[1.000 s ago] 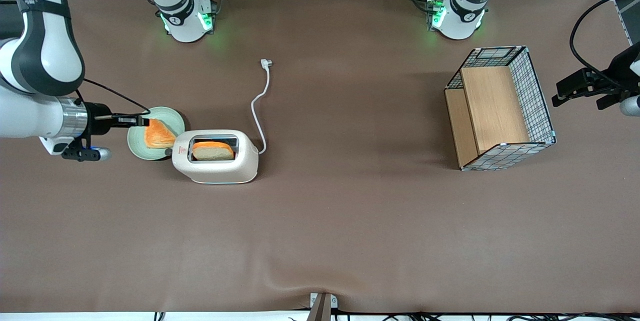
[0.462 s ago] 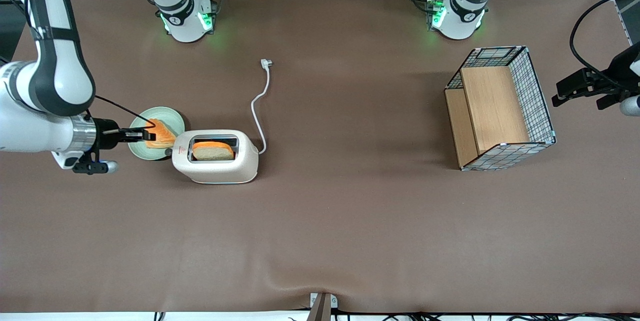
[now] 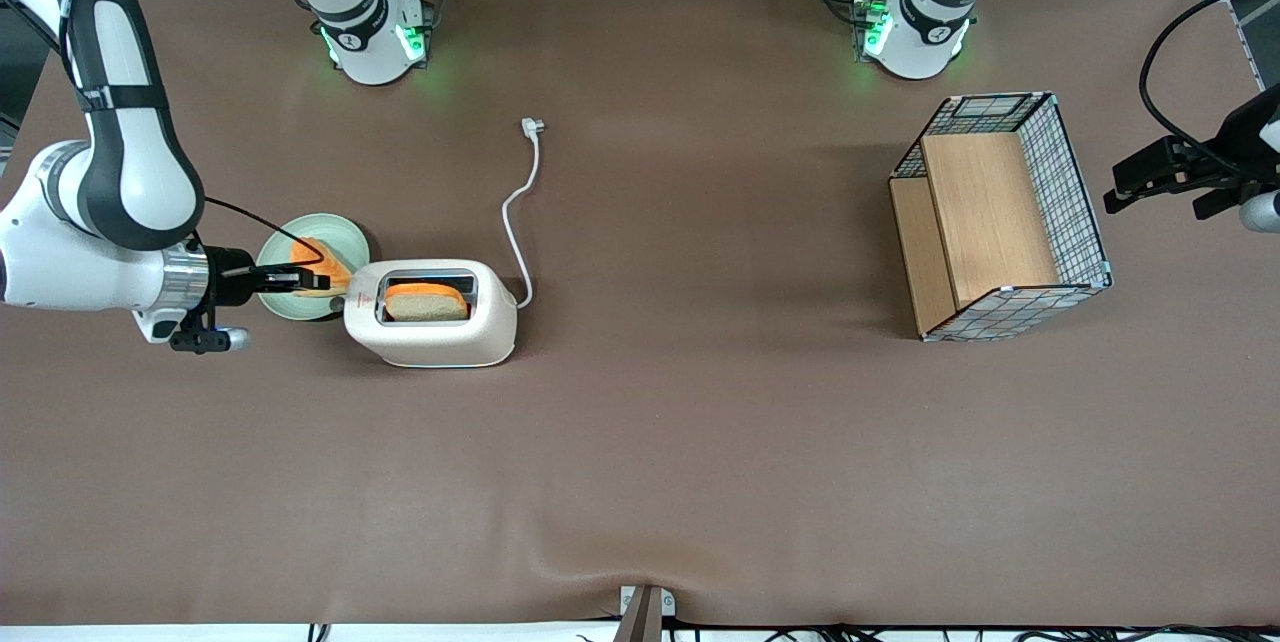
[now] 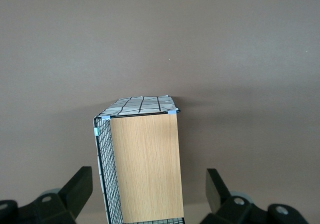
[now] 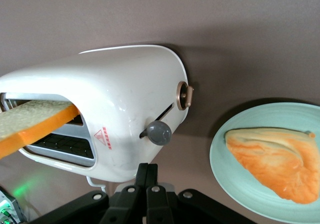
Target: Press toaster button with right arm
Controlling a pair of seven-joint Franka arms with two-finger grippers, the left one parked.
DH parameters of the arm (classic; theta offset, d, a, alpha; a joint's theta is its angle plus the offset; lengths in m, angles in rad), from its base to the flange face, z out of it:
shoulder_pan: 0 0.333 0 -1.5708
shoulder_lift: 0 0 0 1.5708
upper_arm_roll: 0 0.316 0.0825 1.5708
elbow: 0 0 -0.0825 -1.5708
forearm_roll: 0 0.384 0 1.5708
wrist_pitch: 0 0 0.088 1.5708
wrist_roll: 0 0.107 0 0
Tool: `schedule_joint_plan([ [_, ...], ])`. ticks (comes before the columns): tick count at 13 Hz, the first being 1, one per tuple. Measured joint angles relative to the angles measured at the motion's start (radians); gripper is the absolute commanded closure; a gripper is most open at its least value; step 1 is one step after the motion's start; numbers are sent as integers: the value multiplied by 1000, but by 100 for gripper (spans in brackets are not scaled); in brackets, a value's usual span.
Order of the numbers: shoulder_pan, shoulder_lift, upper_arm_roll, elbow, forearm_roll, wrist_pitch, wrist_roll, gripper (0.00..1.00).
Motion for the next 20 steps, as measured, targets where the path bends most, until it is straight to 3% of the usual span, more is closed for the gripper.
schedule_joint_plan([
  [20, -31, 104, -1, -3, 98, 86, -178, 100],
])
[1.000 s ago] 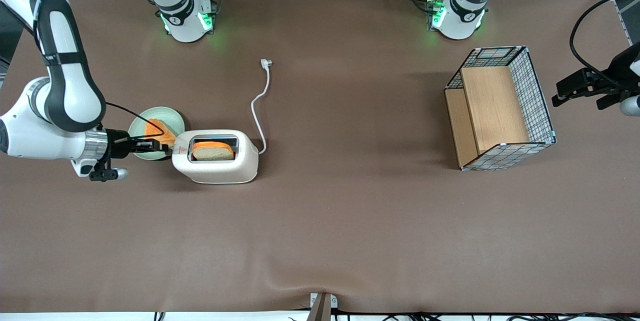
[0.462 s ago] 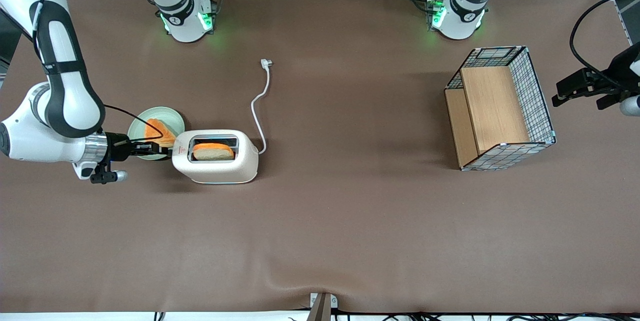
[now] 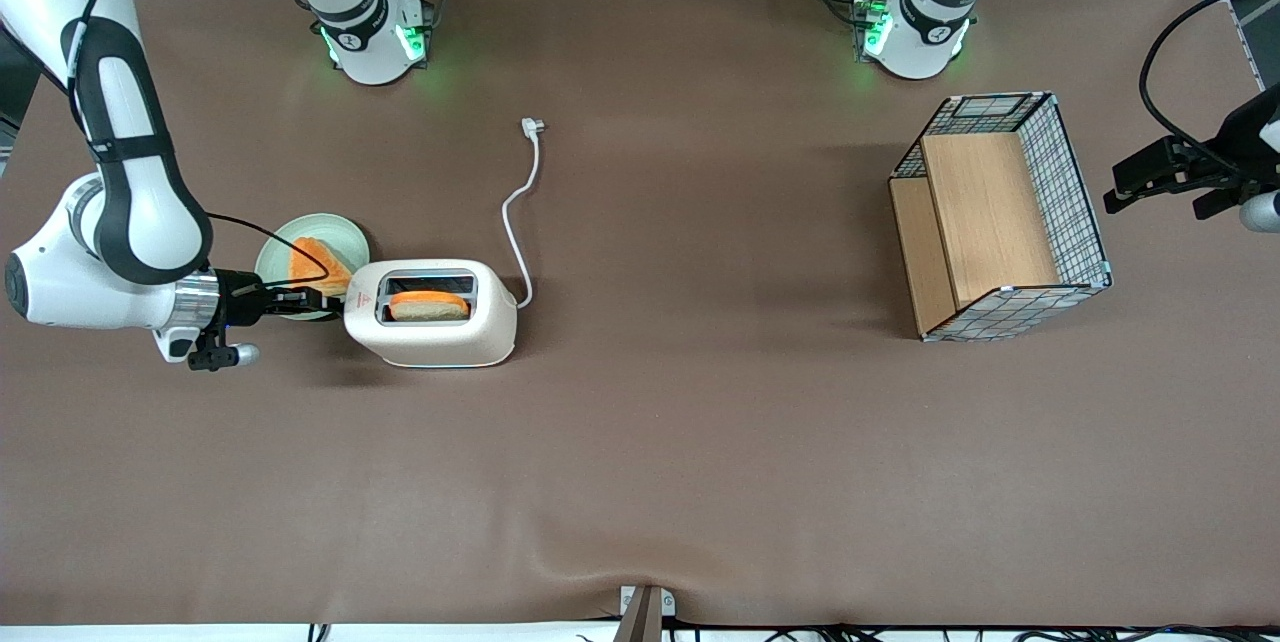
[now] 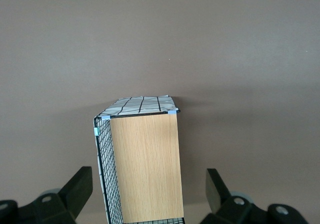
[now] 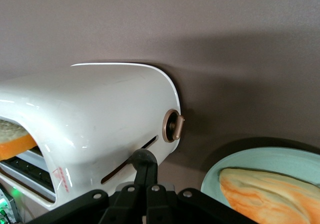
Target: Press toaster button with right arm
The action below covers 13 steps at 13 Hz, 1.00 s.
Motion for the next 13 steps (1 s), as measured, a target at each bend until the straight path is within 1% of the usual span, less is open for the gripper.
schedule_joint_plan([
  [6, -3, 25, -1, 0, 16, 12, -28, 100],
  [10, -9, 56, -2, 0, 45, 28, -74, 100],
  [13, -12, 65, -2, 0, 52, 36, -80, 100],
])
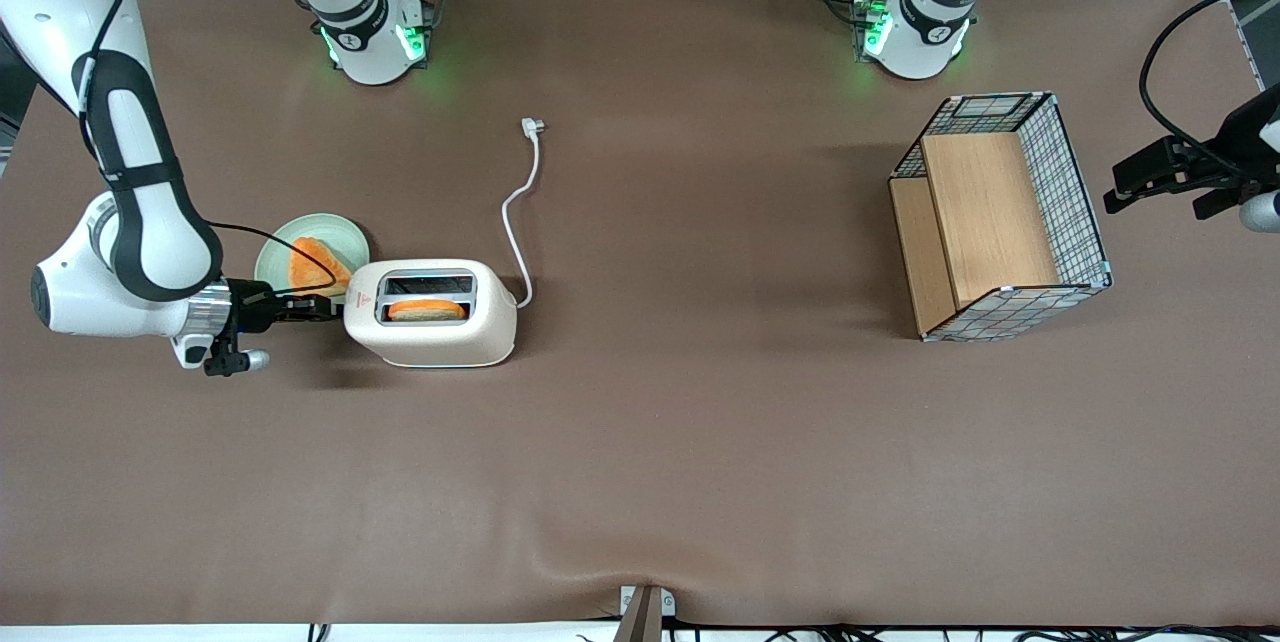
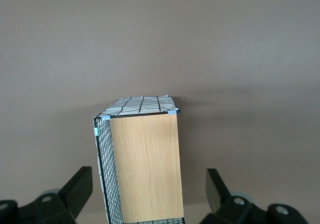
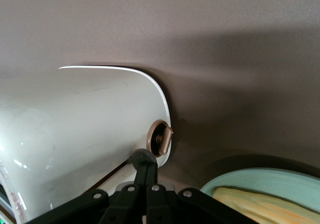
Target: Press toaster button with right arm
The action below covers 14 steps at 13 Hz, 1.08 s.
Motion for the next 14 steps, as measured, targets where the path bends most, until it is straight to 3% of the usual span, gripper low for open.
schedule_joint_plan([
  [14, 1, 14, 5, 57, -8, -26, -14, 100],
])
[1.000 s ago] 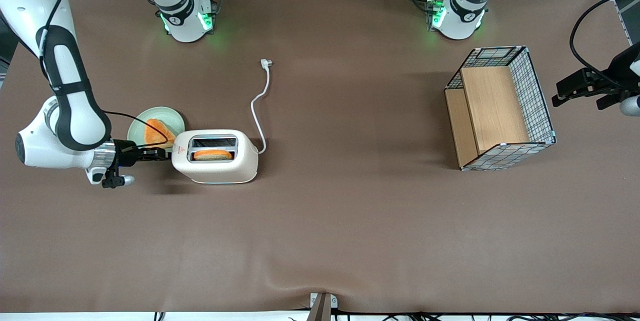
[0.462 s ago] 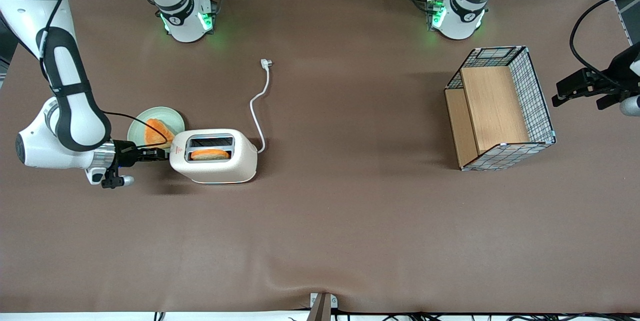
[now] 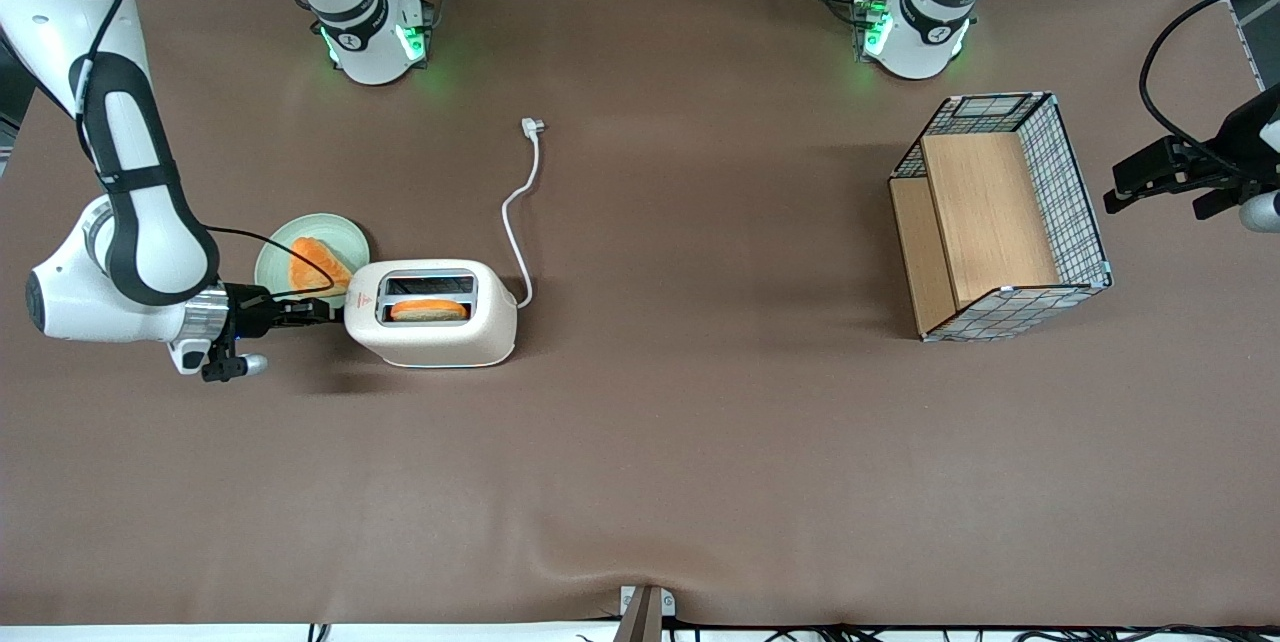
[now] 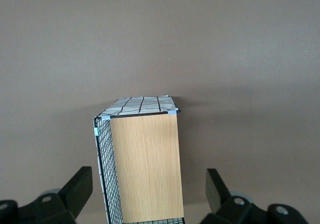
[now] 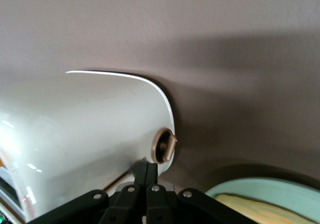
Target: Press toaster button with right arm
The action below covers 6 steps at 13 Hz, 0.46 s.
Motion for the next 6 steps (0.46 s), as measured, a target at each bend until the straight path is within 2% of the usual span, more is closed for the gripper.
schedule_joint_plan([
  [2, 6, 4, 2, 56, -39, -26, 11, 100],
  [3, 9, 5, 4, 87, -65, -43, 24, 81],
  [4, 13, 5, 5, 116, -86, -59, 36, 17],
  [5, 16, 5, 6, 141, -108, -67, 41, 0],
  [6, 19, 6, 6, 159, -124, -69, 42, 0],
])
